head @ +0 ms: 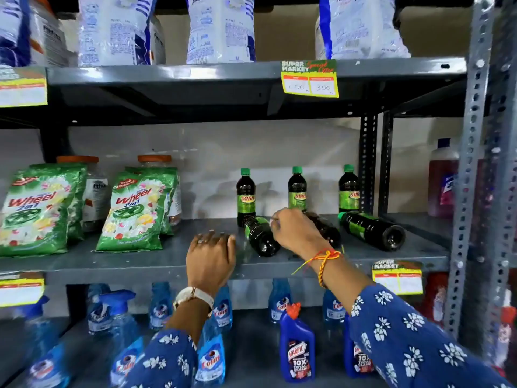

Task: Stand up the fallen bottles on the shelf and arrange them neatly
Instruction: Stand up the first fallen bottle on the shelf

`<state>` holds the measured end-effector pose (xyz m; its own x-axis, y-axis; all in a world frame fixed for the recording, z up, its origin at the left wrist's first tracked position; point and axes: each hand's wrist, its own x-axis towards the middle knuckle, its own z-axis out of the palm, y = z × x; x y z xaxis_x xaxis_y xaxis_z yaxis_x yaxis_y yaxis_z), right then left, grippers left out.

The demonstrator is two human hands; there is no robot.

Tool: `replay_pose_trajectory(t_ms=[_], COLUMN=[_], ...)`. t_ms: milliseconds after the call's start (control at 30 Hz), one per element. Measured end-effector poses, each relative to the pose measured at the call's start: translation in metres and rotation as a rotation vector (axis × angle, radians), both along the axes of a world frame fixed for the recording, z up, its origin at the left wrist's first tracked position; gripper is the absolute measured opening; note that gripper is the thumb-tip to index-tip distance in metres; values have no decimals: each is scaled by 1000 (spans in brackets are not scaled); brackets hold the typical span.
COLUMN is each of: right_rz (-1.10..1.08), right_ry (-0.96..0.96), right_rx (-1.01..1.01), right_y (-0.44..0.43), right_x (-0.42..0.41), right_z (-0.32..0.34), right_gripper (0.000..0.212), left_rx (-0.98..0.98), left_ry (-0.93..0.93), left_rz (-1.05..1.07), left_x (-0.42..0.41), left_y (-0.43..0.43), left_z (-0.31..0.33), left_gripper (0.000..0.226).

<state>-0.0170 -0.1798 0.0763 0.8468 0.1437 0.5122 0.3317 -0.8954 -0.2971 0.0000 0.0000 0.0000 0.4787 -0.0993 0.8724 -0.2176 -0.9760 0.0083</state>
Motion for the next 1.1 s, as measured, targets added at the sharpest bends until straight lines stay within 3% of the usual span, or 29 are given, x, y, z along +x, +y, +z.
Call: replay_pose_trajectory(t_ms=[233,400,500,600,867,1100], right_rz=[-176,-346,-422,-348,-51,59], right_ry=[-63,204,175,91,-167,-77], right_rx=[-232,-432,-408,-308,278,489], right_y=[45,72,84,73,40,36], right_x=[19,47,64,65,60,70], right_z=[7,2,-5,-6,-31,-43], right_gripper=[32,50,40,41,64,60], left_rx=[1,-52,-64,-82,-104,-110], left_ry=[-103,-160,-178,-149,-112,-109], left_rz=[30,39,34,45,27,6], left_x=[8,18,20,20,18,20], left_y=[8,8,8,6,4,5], left_z=[-37,-42,-44,-45,-45,-46], left_gripper=[38,36,35,35,37,38])
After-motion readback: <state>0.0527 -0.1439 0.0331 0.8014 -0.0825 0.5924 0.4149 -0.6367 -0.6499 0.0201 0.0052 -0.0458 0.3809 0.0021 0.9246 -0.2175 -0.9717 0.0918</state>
